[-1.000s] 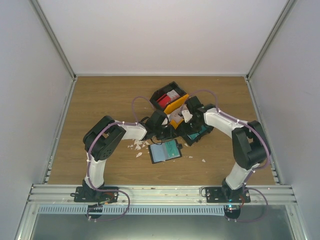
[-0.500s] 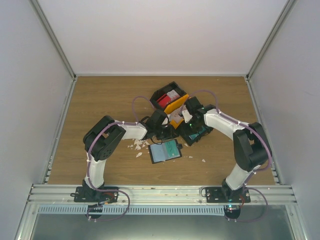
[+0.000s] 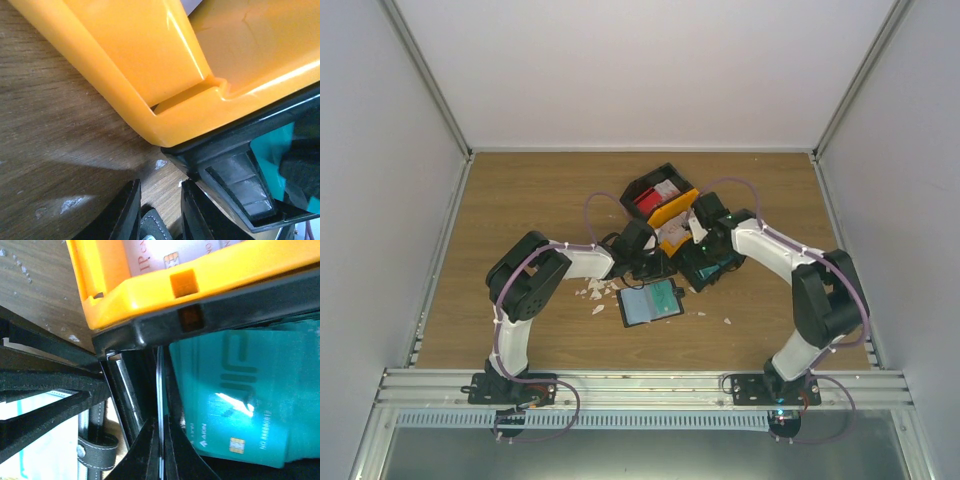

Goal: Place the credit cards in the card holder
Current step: Pick up the credit card from the storage box.

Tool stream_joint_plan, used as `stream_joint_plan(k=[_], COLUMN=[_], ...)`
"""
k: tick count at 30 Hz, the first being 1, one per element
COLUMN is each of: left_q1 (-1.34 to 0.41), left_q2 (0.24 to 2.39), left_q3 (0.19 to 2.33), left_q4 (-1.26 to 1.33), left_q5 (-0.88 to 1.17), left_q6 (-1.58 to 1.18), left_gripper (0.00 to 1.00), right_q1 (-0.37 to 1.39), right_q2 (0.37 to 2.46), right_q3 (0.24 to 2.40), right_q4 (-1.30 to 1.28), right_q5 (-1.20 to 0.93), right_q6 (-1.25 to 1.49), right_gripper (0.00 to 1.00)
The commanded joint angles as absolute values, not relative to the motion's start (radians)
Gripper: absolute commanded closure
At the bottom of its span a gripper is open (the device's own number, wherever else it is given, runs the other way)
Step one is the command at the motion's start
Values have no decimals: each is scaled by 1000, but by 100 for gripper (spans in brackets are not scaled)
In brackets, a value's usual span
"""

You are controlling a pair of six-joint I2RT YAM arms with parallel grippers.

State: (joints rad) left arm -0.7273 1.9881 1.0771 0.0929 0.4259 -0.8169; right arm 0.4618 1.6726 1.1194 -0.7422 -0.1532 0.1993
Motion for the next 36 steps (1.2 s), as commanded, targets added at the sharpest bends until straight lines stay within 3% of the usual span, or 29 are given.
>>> stream_joint_plan(k=[1,12,19,25,30,34,36], left_q1=[-729,-729,-728,-727,-722,-710,-705], left_q2=[1941,1785,1686,1688,1695,1699,1701], left_q3=[1076,992,965,1042,1107,1127,1126], left_q4=[167,231,310,341,301,315,334], left_q5=[407,372,468,607,607,623,638], left_q6=[-797,-794,-771,-719,-724,-748,-763], left_gripper=[73,50,27,21,14,15,20], right_q1=[468,413,302,189,135,123,119], right_q2=[1616,1462,1316,1249,1220,1210,1197], right_q3=[1112,1078,1013,986,929,898,887], right_q4=[-746,-653,-518,-387,-273,-243,-220], right_q5=[-121,-127,-355,-763,-1006,-1110,-1147], right_q6=[236,260,288,353,434,455,475], right_gripper=[98,99,99,100,99,100,100])
